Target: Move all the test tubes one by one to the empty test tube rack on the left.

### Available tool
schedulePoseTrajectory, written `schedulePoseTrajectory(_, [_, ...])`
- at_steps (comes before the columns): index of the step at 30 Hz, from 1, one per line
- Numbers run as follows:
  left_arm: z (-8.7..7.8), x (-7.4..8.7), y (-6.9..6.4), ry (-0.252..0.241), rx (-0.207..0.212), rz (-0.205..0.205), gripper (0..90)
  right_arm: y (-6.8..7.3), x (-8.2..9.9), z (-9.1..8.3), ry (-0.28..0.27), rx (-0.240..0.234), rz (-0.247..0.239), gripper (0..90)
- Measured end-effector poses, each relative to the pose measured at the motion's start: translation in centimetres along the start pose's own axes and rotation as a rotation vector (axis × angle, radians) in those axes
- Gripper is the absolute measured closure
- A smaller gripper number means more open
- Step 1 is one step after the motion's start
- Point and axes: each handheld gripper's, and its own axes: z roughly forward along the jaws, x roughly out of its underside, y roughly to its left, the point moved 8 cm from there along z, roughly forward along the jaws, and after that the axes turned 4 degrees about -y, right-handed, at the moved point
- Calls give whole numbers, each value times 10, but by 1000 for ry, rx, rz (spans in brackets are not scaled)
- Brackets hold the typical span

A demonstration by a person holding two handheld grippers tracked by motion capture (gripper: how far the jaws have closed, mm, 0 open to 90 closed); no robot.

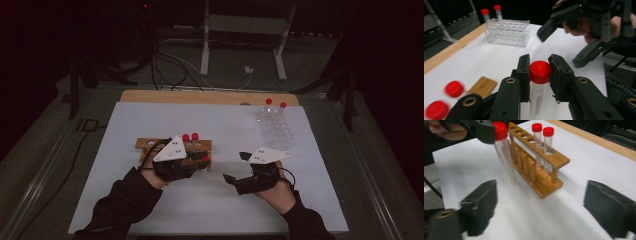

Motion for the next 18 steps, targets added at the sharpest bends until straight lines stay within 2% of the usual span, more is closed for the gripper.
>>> schedulePoseTrajectory(4, [-11,3,10,-2,-41,-13,720,-1,-1,-1,-10,-4,12,11])
schedulePoseTrajectory(11, [-33,5,27,-18,-101,-30,720,-4,-4,-6,-44,-12,34,0])
schedulePoseTrajectory(18, [-55,-2,45,-49,-176,-35,720,-6,-4,-8,-47,-5,25,0])
